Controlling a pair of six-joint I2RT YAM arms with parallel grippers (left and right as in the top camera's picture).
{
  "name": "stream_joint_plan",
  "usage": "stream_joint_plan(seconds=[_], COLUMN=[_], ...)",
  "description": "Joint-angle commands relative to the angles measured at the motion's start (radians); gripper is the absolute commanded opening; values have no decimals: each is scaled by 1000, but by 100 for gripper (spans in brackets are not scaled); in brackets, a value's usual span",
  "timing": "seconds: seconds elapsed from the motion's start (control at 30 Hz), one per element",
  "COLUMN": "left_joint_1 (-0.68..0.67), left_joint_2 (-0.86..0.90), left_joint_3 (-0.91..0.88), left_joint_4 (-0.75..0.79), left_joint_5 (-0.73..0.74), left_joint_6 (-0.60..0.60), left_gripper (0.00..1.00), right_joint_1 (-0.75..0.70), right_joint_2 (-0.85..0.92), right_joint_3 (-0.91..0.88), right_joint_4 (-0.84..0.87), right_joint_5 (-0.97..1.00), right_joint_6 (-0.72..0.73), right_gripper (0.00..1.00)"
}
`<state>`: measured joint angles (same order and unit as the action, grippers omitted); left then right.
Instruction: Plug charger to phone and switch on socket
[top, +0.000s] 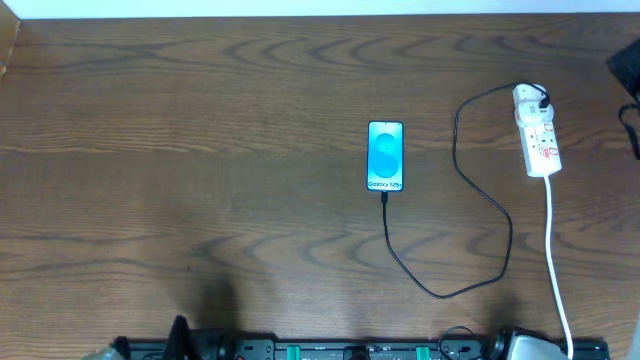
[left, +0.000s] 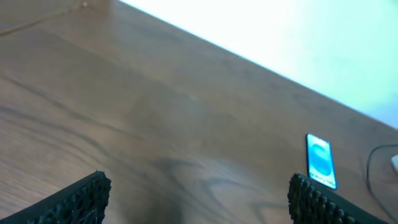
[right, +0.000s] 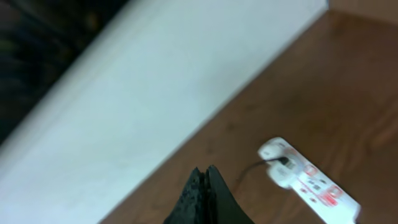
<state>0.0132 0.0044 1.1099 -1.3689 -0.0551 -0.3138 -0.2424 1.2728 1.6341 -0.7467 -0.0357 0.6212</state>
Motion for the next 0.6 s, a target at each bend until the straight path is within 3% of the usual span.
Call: stream_joint_plan(seconds=[0.0,0.33,0.57], left_joint_1=[6,6,6], left_joint_2=[-2,-2,-2], left_joint_3=[8,7,7], left_joint_4=[-14,-14,-14], left_joint_5=[-6,-6,-6], left_joint_6=[3,3,2], left_gripper=[91,91,91], right_joint_1=[18,38,41], right_joint_2=[-55,-148,-182], right_joint_3=[2,2,2], right_joint_4=[-3,17,13], right_joint_5=[-29,-204,-222], right_joint_6=[14,13,13], right_gripper=[1,1,1])
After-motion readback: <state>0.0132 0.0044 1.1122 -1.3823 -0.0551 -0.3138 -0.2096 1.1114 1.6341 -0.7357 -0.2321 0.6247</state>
